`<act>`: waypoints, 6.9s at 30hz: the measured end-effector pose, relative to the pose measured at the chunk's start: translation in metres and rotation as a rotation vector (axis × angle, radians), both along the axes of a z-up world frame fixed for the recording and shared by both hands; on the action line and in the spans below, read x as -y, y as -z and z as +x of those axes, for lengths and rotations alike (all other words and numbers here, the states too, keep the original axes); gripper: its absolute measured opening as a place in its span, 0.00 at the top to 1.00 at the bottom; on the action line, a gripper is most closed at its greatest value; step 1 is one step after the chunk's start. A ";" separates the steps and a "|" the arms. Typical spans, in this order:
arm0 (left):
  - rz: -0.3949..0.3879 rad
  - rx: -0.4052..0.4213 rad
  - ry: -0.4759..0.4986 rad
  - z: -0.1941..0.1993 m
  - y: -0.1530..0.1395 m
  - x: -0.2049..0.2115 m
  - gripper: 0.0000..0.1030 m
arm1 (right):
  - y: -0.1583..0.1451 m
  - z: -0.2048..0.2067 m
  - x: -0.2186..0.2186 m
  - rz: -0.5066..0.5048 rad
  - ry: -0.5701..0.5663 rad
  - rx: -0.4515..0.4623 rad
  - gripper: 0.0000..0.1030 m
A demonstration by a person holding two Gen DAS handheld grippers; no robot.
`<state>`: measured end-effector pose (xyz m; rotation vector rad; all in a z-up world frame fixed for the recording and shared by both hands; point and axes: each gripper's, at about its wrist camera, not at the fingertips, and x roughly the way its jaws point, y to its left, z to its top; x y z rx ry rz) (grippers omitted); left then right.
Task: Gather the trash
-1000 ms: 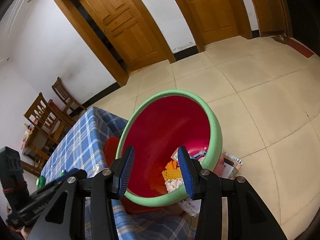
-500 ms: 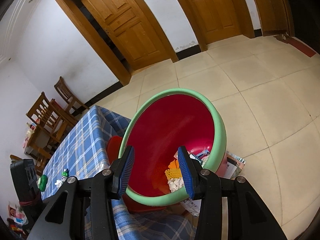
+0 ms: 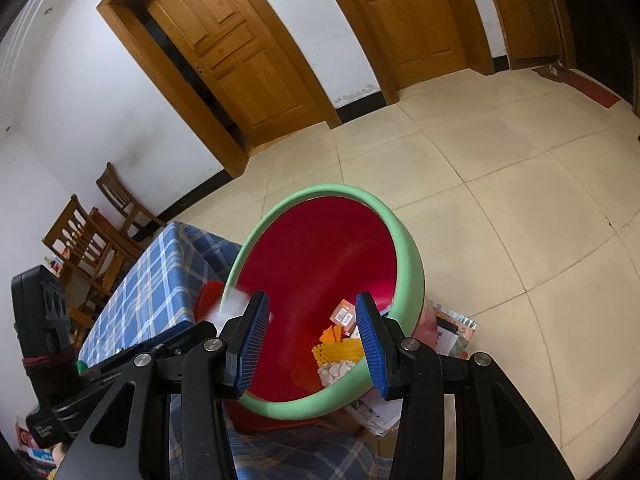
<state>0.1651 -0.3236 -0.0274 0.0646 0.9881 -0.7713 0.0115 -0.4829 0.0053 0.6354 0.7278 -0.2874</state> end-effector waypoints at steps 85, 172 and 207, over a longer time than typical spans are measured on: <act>0.035 0.016 -0.691 0.033 0.007 -0.334 0.79 | 0.034 0.178 -0.330 -0.264 -0.748 -0.159 0.70; 0.064 0.176 -0.433 -0.056 -0.048 -0.171 0.31 | -0.036 -0.005 -0.147 -0.197 -0.267 0.014 0.41; 0.034 0.225 -0.489 -0.082 -0.070 -0.197 0.31 | -0.052 -0.019 -0.170 -0.210 -0.313 0.054 0.41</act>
